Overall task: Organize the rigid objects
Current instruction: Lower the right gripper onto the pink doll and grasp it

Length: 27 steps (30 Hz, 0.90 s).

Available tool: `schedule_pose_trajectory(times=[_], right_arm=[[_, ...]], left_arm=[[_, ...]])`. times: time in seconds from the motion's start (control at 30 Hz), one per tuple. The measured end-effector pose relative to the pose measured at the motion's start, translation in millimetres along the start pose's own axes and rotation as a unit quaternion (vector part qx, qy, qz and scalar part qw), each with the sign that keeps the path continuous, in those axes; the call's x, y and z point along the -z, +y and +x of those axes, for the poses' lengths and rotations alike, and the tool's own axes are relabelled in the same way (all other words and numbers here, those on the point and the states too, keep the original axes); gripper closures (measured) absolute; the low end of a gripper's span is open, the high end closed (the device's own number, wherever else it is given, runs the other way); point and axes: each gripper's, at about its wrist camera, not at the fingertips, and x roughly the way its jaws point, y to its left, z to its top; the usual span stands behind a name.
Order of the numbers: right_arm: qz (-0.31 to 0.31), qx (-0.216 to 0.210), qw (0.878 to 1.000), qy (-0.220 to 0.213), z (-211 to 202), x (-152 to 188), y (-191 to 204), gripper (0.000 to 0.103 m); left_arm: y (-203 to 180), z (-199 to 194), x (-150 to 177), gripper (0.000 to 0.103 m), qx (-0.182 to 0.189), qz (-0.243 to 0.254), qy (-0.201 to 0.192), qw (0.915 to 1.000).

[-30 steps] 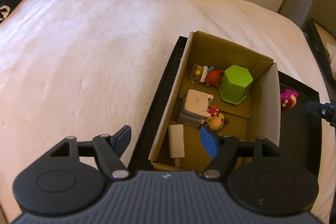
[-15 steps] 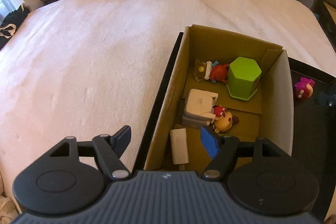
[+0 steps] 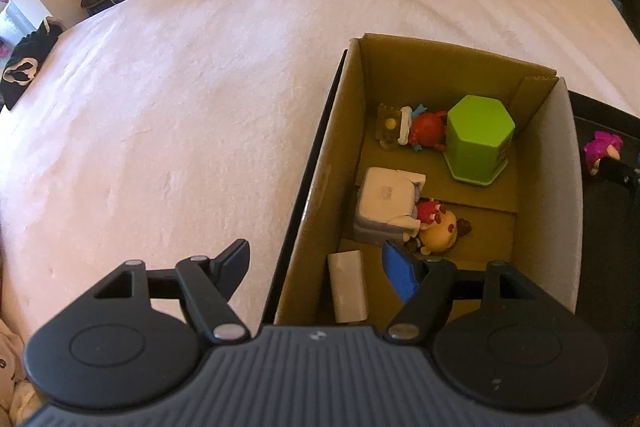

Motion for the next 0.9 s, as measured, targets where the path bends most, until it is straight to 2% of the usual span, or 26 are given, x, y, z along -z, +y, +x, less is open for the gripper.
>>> schedule_pose_trajectory(times=[0.07, 0.13, 0.2, 0.23, 0.27, 0.3, 0.33, 0.53, 0.57, 0.6, 0.9], right_arm=[[-0.005, -0.004, 1.000, -0.006, 2, -1, 0, 0.013], [-0.013, 0.004, 1.000, -0.002, 6, -2, 1, 0.013], [-0.017, 0.006, 1.000, 0.000, 6, -1, 2, 0.014], [-0.021, 0.002, 1.000, 0.003, 6, -1, 2, 0.022], [-0.023, -0.006, 1.000, 0.007, 6, -1, 1, 0.046], [-0.021, -0.014, 1.000, 0.014, 6, -1, 1, 0.058], [-0.014, -0.021, 0.999, 0.028, 8, -1, -1, 0.062], [-0.004, -0.030, 0.999, 0.036, -4, -1, -2, 0.063], [-0.004, -0.033, 0.999, 0.036, -6, -1, -2, 0.072], [-0.005, -0.038, 0.999, 0.035, -10, -1, 0, 0.073], [0.001, -0.032, 0.997, 0.071, -17, -1, 5, 0.073]], left_arm=[[-1, 1, 0, 0.030, -0.002, 0.005, 0.001, 1.0000], [-1, 1, 0, 0.015, -0.002, 0.008, 0.001, 1.0000], [-1, 1, 0, 0.014, -0.002, 0.007, 0.000, 1.0000], [-1, 1, 0, 0.014, -0.003, 0.007, 0.002, 1.0000], [-1, 1, 0, 0.014, -0.004, 0.008, 0.002, 1.0000], [-1, 1, -1, 0.014, -0.005, 0.008, 0.002, 1.0000], [-1, 0, -1, 0.014, -0.005, 0.008, 0.000, 1.0000], [1, -6, -1, 0.014, -0.002, 0.009, -0.008, 0.9999], [2, -7, 0, 0.014, -0.001, 0.009, -0.008, 0.9999], [3, -7, 0, 0.014, -0.001, 0.008, -0.008, 0.9999], [13, -9, 4, 0.014, 0.005, 0.000, -0.011, 0.9999]])
